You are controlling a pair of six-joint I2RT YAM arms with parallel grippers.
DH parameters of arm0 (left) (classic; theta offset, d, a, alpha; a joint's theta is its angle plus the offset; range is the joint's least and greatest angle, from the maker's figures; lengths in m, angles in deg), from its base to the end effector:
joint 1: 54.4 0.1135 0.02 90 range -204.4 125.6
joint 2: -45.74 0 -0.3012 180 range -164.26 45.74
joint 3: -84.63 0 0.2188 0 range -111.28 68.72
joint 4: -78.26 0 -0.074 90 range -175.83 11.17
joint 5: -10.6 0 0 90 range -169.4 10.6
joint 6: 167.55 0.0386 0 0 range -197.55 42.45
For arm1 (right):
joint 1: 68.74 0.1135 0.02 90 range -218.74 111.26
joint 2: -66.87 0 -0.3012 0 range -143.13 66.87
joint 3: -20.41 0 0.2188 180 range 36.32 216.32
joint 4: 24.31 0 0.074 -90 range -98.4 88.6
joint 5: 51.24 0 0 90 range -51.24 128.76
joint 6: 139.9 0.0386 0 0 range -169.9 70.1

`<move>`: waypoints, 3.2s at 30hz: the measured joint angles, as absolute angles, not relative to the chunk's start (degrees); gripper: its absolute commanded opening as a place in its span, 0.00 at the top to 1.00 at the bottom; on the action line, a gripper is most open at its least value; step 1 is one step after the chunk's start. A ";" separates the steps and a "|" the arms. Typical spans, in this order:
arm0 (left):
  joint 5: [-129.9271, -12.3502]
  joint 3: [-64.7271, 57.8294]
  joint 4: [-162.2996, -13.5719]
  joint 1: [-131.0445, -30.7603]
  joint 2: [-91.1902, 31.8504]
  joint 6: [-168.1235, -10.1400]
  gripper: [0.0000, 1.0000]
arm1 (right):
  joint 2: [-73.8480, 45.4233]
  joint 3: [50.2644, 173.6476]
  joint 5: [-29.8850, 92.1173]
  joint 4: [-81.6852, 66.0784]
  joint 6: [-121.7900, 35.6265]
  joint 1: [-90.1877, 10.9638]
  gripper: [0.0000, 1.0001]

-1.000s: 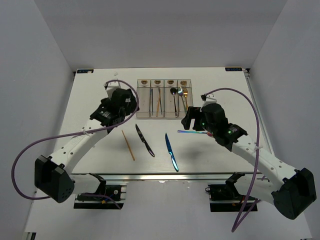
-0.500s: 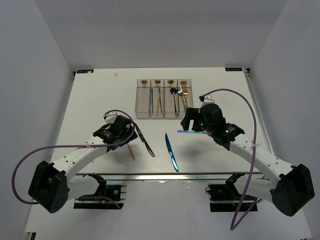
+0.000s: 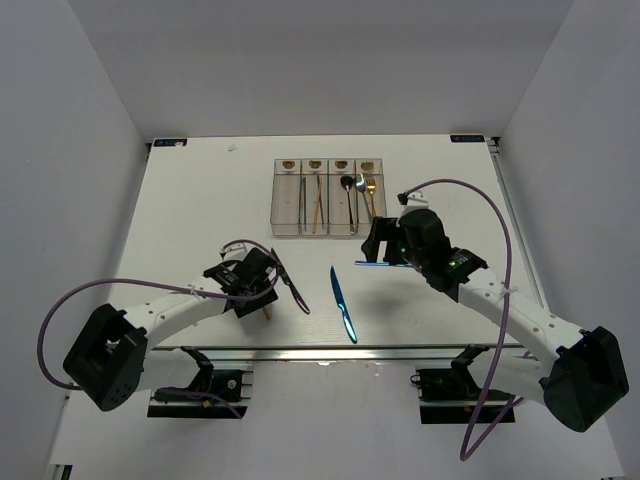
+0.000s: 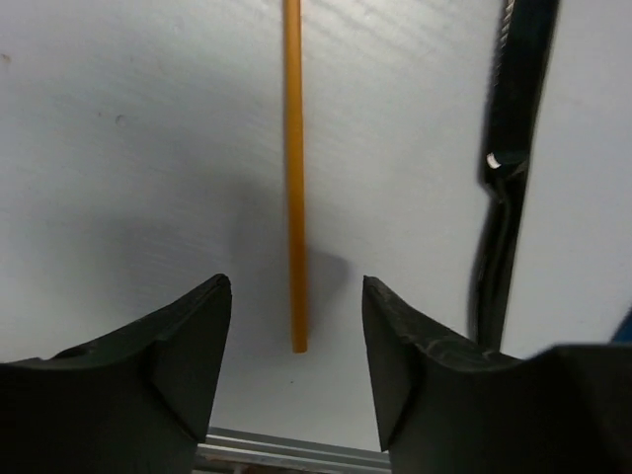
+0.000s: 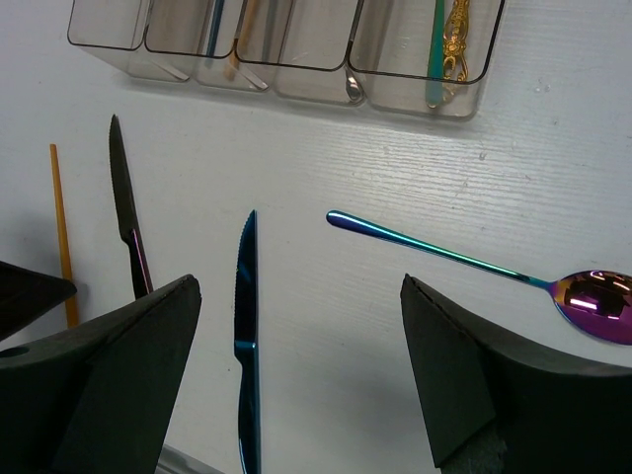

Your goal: Sort the eating utensils into containers

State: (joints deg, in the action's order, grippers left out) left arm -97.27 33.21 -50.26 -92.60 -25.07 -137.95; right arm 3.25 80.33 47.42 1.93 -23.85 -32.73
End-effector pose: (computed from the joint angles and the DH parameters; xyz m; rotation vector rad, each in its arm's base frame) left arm 0.1359 -0.0919 0.2207 -0.5878 2.6257 -0.0679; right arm 0.1666 0.1139 0.3132 -0.0918 2.1238 0.4950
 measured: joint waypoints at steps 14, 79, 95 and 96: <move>-99.34 33.00 -54.76 -97.56 -31.43 -141.19 0.94 | 3.30 79.50 47.40 1.21 -24.01 -32.73 0.13; -100.92 -17.95 -68.29 -90.30 -69.72 -99.40 0.60 | 5.18 76.59 43.90 -0.93 -22.91 -38.67 0.14; -114.49 -13.73 -55.75 -90.30 -45.27 -107.27 0.02 | -3.59 79.61 41.85 2.63 -24.51 -34.50 0.14; -117.22 -13.04 -53.80 -90.30 -42.12 -108.27 0.02 | -5.18 80.83 42.90 3.98 -24.68 -32.40 0.14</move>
